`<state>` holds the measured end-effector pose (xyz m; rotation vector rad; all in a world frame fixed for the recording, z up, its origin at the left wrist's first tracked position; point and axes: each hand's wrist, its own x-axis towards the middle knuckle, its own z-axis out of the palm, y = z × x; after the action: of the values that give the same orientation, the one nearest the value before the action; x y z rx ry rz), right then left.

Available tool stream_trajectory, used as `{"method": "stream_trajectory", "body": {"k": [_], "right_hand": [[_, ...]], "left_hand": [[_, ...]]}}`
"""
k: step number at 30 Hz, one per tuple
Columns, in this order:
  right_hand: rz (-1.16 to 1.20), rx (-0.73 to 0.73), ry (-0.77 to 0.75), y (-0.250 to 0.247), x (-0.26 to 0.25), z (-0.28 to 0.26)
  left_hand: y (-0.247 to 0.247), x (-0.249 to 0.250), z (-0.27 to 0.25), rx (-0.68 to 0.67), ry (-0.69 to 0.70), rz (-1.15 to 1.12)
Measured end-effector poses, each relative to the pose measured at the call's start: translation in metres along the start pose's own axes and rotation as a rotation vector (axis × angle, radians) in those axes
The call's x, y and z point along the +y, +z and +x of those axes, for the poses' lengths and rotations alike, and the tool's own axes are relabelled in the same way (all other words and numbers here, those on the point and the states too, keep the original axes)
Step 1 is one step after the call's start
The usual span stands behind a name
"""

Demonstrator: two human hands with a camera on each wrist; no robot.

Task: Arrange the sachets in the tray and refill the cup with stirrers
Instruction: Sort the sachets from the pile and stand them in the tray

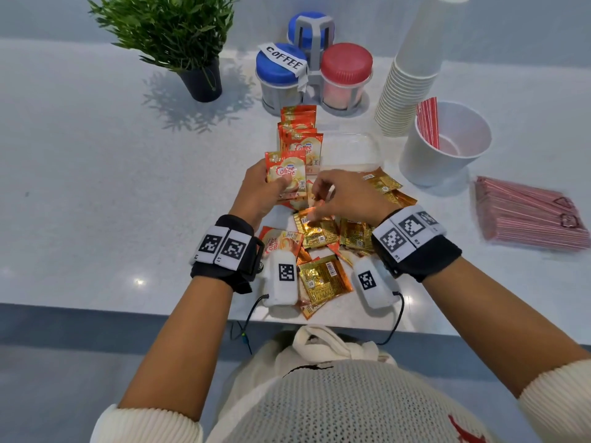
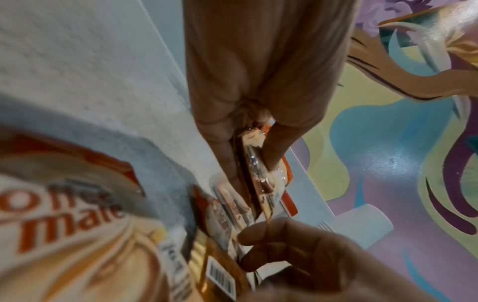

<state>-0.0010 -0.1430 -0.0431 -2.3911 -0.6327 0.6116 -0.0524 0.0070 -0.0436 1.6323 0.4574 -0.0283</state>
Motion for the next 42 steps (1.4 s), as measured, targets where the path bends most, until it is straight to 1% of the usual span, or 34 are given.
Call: {"method": "stream_trajectory", "body": {"k": [1,2,4,8,10,12,15,17,18,19,21,23,25,27,30,32,33,35,37,39,42], "right_hand": [[-0.099,-0.066,0.004,0.004,0.001,-0.001],[-0.190,-0.102,0.001,0.008,0.001,-0.002],[-0.289,-0.111,-0.007,0.012,0.003,-0.001],[-0.295,-0.084,0.026,0.013,0.005,0.001],[-0.224,-0.052,0.042,0.011,0.006,0.001],[-0.047,0.043,0.039,0.006,0.007,0.001],[0.134,0.283,-0.007,-0.007,0.005,0.000],[0.207,0.484,-0.076,-0.015,0.003,0.001],[0.241,0.559,-0.119,-0.017,0.003,0.002],[0.269,0.600,-0.170,-0.018,0.002,0.002],[0.226,0.599,-0.272,-0.014,0.001,0.002],[0.075,0.537,-0.336,-0.005,0.004,0.000],[-0.054,0.481,-0.362,0.002,0.008,-0.001],[-0.080,0.423,-0.355,0.005,0.010,-0.003],[-0.014,0.343,-0.296,0.004,0.011,-0.006],[0.102,0.331,-0.253,0.002,0.010,-0.007],[0.181,0.342,-0.233,0.000,0.009,-0.007],[0.322,0.416,-0.199,-0.003,0.008,-0.004],[0.410,0.488,-0.136,-0.009,0.007,-0.001],[0.411,0.504,-0.073,-0.015,0.008,0.003],[0.404,0.465,-0.023,-0.021,0.007,0.008]], "left_hand": [[0.000,-0.001,-0.001,-0.006,-0.004,-0.013],[0.001,-0.001,-0.001,-0.010,-0.009,-0.026],[0.003,-0.002,-0.001,-0.015,-0.017,-0.041],[0.003,-0.002,0.000,-0.003,-0.043,-0.062],[0.002,-0.002,0.001,0.003,-0.053,-0.080],[0.001,-0.002,0.001,0.005,-0.058,-0.094],[-0.001,-0.002,0.004,0.009,-0.079,-0.120],[-0.001,-0.002,0.005,-0.003,-0.102,-0.118],[0.000,-0.001,0.006,-0.011,-0.114,-0.118],[0.002,0.000,0.007,-0.023,-0.124,-0.124],[0.005,0.004,0.007,-0.051,-0.131,-0.159],[0.009,0.008,0.007,-0.074,-0.124,-0.200],[0.011,0.012,0.009,-0.069,-0.112,-0.235],[0.012,0.014,0.012,-0.058,-0.100,-0.244],[0.012,0.014,0.014,-0.072,-0.054,-0.215],[0.013,0.013,0.014,-0.069,-0.014,-0.191],[0.014,0.012,0.015,-0.062,0.002,-0.181],[0.016,0.013,0.016,-0.046,0.027,-0.165],[0.019,0.015,0.017,-0.042,0.054,-0.155],[0.021,0.019,0.018,-0.053,0.091,-0.141],[0.024,0.023,0.021,-0.061,0.120,-0.132]]}}
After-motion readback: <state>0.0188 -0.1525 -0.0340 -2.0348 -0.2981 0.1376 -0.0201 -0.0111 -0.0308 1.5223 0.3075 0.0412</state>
